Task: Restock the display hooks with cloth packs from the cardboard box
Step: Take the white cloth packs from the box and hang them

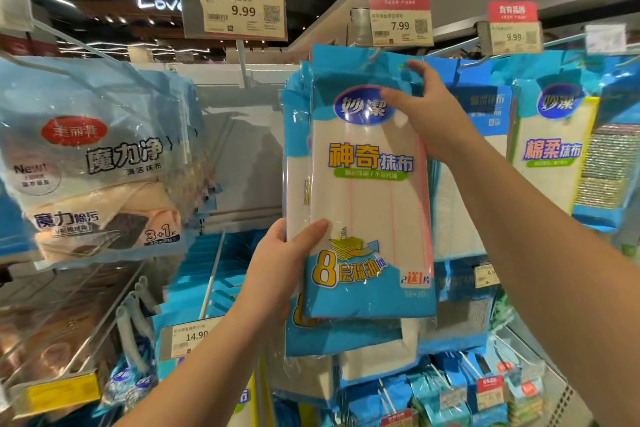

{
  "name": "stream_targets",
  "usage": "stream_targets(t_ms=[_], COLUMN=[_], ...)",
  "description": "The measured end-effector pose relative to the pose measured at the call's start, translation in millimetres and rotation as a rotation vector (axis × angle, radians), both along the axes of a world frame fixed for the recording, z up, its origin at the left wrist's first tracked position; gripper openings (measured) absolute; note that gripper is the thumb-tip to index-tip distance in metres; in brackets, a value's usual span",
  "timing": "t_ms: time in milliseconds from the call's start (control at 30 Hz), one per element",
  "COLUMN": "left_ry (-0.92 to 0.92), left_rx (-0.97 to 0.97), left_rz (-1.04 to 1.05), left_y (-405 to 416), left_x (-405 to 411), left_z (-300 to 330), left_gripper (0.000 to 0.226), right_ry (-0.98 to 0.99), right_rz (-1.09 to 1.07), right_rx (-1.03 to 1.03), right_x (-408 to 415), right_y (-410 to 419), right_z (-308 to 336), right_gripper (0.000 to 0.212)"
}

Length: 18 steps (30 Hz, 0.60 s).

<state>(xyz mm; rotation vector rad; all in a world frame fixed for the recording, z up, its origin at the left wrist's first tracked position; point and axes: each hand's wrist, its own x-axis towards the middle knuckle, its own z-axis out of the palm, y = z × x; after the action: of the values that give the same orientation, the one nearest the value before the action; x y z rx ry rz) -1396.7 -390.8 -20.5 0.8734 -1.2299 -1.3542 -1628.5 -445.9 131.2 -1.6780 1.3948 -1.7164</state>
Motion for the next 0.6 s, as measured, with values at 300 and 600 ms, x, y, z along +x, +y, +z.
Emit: stream_targets(t_ms=[300, 600], left_ry=[0.072, -0.164], left_rx=[0.019, -0.066], left_rz=[0.106, 0.267], left_y=[-11, -22], left_x=[-10, 22], left_z=[14, 2], left_gripper=[0.027, 0.023], right_ry=[0.312, 0.368], right_rz=[-0.205, -0.183], right_rx=[0.222, 0.262], right_x=[31, 27], right_y=[34, 1], right_z=[-69, -74], right_gripper=[0.094, 0.103])
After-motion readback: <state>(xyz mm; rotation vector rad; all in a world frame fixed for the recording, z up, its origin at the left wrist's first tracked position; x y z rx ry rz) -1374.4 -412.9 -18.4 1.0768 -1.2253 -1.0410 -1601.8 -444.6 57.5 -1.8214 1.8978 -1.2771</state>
